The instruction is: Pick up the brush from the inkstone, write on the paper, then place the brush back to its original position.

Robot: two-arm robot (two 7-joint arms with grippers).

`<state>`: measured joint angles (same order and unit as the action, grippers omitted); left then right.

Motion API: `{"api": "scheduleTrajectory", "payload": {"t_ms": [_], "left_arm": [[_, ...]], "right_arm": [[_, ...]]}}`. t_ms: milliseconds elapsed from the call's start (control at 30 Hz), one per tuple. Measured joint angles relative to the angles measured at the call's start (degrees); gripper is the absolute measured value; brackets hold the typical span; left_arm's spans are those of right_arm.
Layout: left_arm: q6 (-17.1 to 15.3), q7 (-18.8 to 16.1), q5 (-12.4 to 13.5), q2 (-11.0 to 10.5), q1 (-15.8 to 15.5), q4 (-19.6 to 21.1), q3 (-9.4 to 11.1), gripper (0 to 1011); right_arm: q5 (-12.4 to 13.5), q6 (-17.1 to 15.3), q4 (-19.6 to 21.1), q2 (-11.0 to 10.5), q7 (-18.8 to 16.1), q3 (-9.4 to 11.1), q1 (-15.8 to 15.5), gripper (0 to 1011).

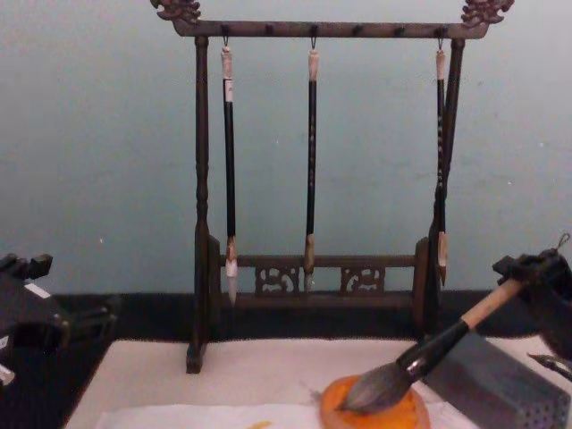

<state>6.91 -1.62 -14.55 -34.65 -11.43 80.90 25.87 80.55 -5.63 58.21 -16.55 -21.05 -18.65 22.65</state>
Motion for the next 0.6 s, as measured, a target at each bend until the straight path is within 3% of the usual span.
{"api": "scheduleTrajectory", "payload": {"t_ms": [600], "left_arm": [[0.00, 0.00, 0.00, 0.00, 0.00, 0.00, 0.00, 1001]], "right_arm": [[0.88, -0.89, -1.17, 0.06, 0.03, -0.06, 0.26, 177]]}}
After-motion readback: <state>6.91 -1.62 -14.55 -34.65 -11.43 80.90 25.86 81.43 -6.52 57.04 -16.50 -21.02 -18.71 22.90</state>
